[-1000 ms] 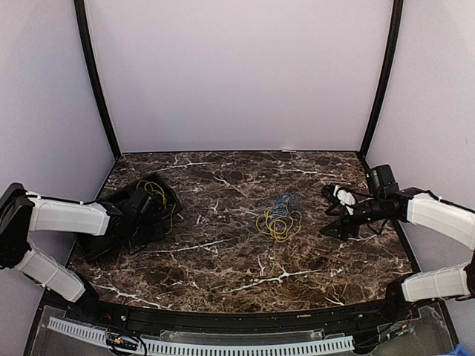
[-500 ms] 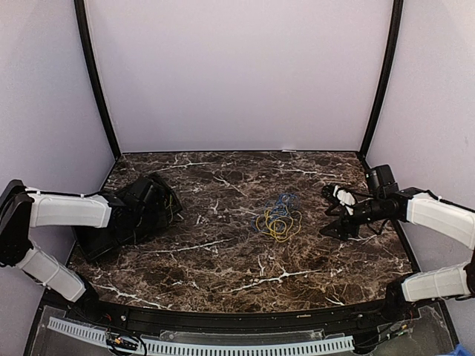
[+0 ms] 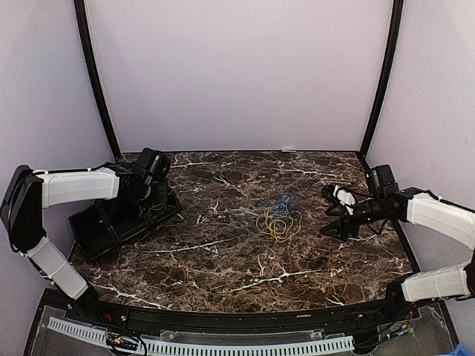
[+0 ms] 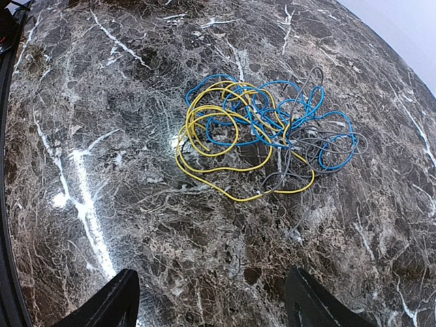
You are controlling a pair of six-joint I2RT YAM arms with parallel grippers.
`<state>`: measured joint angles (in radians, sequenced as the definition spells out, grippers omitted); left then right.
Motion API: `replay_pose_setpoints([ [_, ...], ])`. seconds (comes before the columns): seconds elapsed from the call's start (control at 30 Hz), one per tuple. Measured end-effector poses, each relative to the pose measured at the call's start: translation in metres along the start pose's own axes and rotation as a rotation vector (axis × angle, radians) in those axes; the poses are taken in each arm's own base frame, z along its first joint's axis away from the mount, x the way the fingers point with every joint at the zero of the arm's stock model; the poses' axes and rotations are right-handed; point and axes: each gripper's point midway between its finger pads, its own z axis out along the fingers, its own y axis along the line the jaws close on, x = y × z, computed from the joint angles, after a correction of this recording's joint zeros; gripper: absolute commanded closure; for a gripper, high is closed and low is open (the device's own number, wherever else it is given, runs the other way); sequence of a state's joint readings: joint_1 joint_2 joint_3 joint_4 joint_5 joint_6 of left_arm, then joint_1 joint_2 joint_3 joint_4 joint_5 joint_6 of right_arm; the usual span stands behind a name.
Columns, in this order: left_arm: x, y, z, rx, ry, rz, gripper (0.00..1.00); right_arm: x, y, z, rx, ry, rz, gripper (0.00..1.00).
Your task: Untangle the cables
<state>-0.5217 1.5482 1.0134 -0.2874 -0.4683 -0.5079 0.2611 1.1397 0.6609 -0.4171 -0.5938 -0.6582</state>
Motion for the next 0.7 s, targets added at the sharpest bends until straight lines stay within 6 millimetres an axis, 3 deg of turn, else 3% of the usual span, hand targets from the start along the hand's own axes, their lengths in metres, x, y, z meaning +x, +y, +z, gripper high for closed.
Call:
replay_pose_setpoints([
  [0.17, 0.018, 0.010, 0.026, -0.053, 0.086, 0.031, 1.00, -0.001, 0.000, -0.001, 0.002, -0.002, -0.002, 0.25],
  [0.27, 0.025, 0.016, 0.031, -0.072, 0.116, 0.038, 1.00, -0.001, 0.000, -0.001, 0.003, -0.003, -0.003, 0.25],
  [0.7, 0.007, 0.050, 0.035, -0.158, 0.113, -0.002, 1.00, -0.001, 0.000, -0.001, 0.002, -0.002, -0.005, 0.25],
])
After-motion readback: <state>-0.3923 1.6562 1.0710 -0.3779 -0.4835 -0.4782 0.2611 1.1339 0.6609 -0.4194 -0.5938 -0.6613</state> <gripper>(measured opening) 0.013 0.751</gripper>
